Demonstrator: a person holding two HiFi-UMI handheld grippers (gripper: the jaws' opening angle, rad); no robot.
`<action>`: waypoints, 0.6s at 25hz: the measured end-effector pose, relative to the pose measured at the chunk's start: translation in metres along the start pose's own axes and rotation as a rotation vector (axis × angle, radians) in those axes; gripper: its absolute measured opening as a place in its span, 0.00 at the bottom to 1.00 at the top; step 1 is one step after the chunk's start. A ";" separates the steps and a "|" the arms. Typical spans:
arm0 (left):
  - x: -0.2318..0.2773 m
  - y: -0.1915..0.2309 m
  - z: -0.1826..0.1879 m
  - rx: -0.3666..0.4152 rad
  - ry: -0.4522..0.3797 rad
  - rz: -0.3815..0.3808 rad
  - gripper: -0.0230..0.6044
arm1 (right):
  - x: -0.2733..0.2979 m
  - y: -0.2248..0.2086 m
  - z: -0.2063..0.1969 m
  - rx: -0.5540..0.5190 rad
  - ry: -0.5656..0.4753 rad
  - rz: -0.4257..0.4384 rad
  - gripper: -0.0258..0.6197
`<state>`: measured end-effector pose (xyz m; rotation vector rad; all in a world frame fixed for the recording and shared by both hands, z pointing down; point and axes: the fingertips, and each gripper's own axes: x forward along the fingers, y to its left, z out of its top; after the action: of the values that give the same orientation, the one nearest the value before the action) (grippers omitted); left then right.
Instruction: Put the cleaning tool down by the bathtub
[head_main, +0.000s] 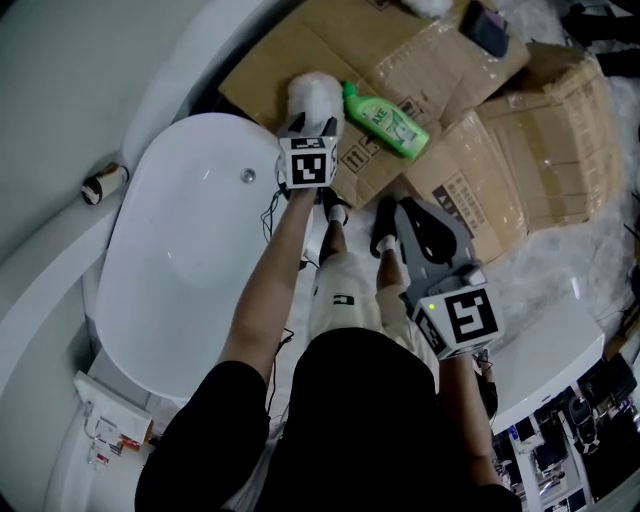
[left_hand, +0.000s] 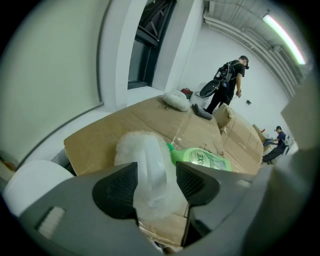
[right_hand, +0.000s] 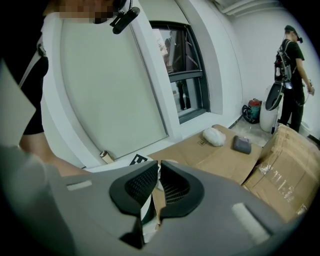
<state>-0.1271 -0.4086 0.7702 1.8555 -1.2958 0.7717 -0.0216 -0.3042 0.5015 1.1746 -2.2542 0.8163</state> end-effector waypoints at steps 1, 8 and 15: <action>-0.003 -0.002 -0.002 0.023 -0.001 -0.004 0.42 | 0.000 0.001 0.000 0.001 -0.002 -0.001 0.06; -0.029 -0.011 -0.011 0.070 -0.030 -0.029 0.42 | -0.003 0.005 -0.009 0.013 0.041 -0.011 0.06; -0.066 -0.011 -0.003 0.061 -0.087 -0.020 0.40 | -0.005 0.012 0.000 -0.002 -0.017 0.006 0.06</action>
<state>-0.1372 -0.3703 0.7162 1.9670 -1.3185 0.7343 -0.0292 -0.2964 0.4948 1.1790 -2.2729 0.8093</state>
